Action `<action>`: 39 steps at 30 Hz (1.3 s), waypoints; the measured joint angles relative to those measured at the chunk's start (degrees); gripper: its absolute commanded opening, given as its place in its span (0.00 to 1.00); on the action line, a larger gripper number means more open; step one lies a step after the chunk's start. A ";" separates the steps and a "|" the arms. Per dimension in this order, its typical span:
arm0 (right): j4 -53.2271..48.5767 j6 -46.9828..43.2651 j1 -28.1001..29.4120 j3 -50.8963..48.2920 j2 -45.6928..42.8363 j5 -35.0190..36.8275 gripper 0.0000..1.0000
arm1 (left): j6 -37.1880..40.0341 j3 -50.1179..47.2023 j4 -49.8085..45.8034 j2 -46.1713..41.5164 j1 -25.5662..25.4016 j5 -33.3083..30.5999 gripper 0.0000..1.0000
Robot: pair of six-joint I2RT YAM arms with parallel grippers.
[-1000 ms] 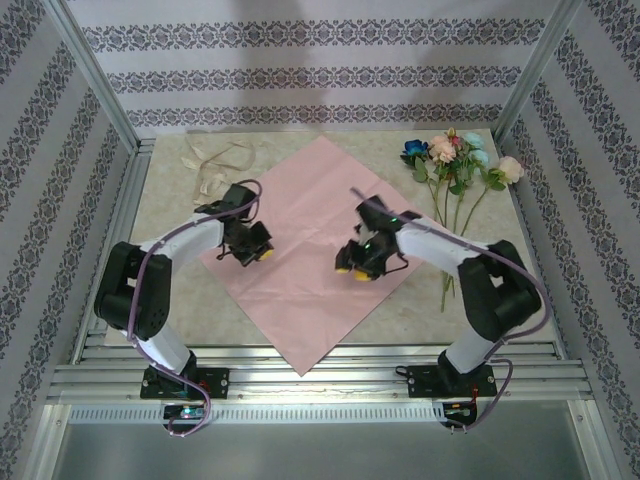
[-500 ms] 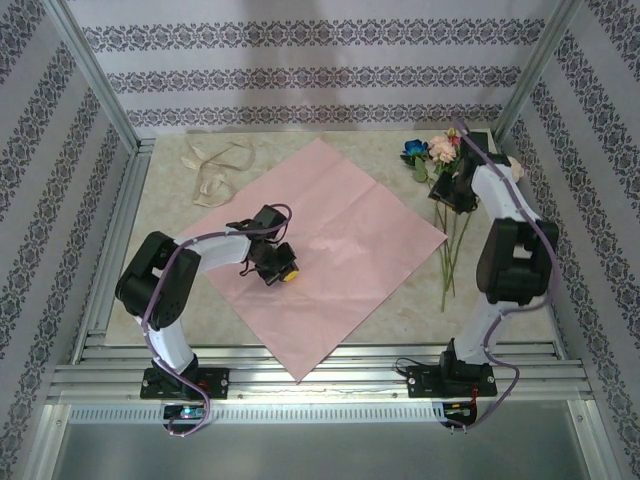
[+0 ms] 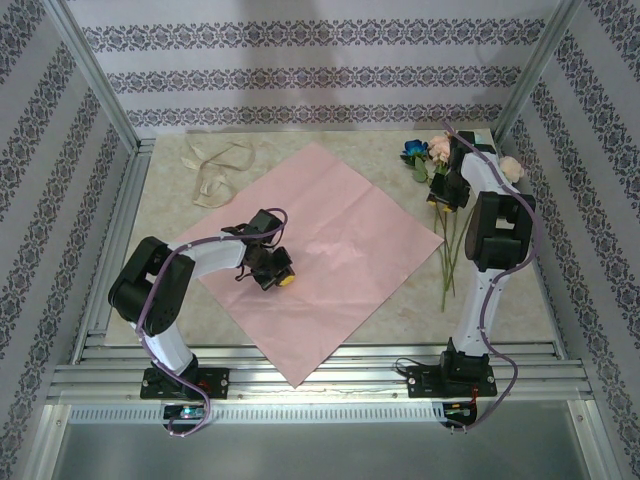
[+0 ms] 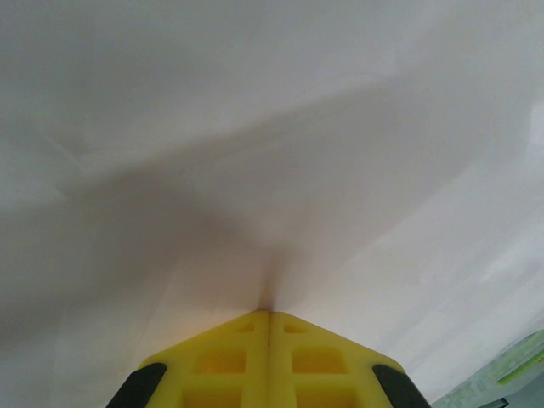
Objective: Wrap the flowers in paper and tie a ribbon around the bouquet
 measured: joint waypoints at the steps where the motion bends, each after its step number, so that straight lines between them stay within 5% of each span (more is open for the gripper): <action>1: -0.13 -0.20 0.15 -0.09 0.07 0.00 0.35 | 0.02 0.00 -0.04 -0.02 0.13 -0.07 0.00; 17: -4.02 -3.32 2.75 2.19 4.90 2.71 0.29 | 0.46 3.45 -3.32 -5.38 0.37 -0.11 0.00; 28: -6.43 -7.23 4.72 4.52 6.32 6.23 0.00 | 0.46 3.50 -3.45 -5.38 0.37 0.33 0.00; 39: -4.28 -8.24 7.23 2.75 -3.52 14.05 0.00 | 1.46 -2.95 -2.84 -2.71 0.48 0.74 0.00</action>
